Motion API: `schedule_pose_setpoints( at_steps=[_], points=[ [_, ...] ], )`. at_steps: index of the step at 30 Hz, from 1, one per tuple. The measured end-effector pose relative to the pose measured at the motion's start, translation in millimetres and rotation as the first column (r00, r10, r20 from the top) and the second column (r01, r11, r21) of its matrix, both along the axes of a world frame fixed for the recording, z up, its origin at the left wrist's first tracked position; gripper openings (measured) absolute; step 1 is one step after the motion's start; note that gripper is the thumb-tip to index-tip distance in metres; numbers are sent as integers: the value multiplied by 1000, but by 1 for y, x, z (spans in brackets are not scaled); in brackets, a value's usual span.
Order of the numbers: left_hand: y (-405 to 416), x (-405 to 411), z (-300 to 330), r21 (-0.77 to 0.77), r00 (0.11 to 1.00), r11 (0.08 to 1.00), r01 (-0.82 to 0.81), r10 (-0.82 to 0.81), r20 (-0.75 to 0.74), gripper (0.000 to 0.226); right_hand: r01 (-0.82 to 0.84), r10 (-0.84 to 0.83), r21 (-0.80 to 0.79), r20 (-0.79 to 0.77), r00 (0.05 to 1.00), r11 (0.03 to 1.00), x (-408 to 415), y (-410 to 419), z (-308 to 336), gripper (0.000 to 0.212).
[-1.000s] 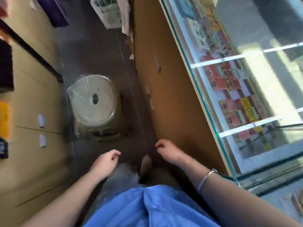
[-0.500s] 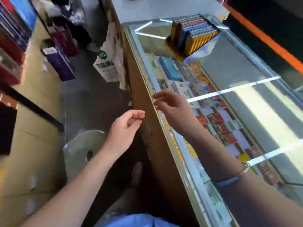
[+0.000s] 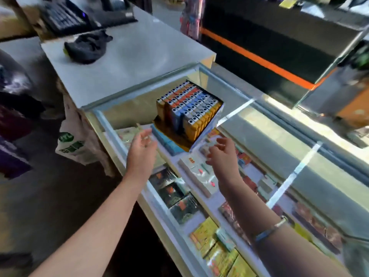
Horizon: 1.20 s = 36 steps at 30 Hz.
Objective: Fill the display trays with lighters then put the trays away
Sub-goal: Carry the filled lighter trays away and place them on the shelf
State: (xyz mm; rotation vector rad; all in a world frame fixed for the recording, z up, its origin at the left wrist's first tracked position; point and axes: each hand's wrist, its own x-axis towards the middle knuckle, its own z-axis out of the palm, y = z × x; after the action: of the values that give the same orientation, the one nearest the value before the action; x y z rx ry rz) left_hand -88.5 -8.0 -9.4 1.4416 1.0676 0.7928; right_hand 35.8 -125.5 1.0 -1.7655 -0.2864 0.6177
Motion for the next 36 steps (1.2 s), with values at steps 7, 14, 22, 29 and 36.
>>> schedule_pose_setpoints(
  at_steps=[7, 14, 22, 29, 36],
  points=[
    [59, 53, -4, -15, 999, 999, -28, 28, -30, 45, 174, -171, 123, -37, 985, 977, 23, 50, -4, 46],
    [90, 66, 9, -148, 953, 942, 302, -293, 76, 51, 233, -213, 264, -103, 972, 936, 28, 72, -12, 43],
    [65, 57, 12, -129, 912, 903, 409, -399, 100, 35, 331, -231, 317, -315, 921, 889, 29, 70, -10, 47],
    [26, 44, 10, -203, 885, 866, 457, -419, 203, 36, 332, -216, 306, -357, 909, 892, 25, 22, -7, 44],
    [-17, 36, 15, -286, 854, 810, 511, -517, 62, 64, 362, -213, 343, -402, 890, 867, 13, -36, -5, 39]
  ],
)
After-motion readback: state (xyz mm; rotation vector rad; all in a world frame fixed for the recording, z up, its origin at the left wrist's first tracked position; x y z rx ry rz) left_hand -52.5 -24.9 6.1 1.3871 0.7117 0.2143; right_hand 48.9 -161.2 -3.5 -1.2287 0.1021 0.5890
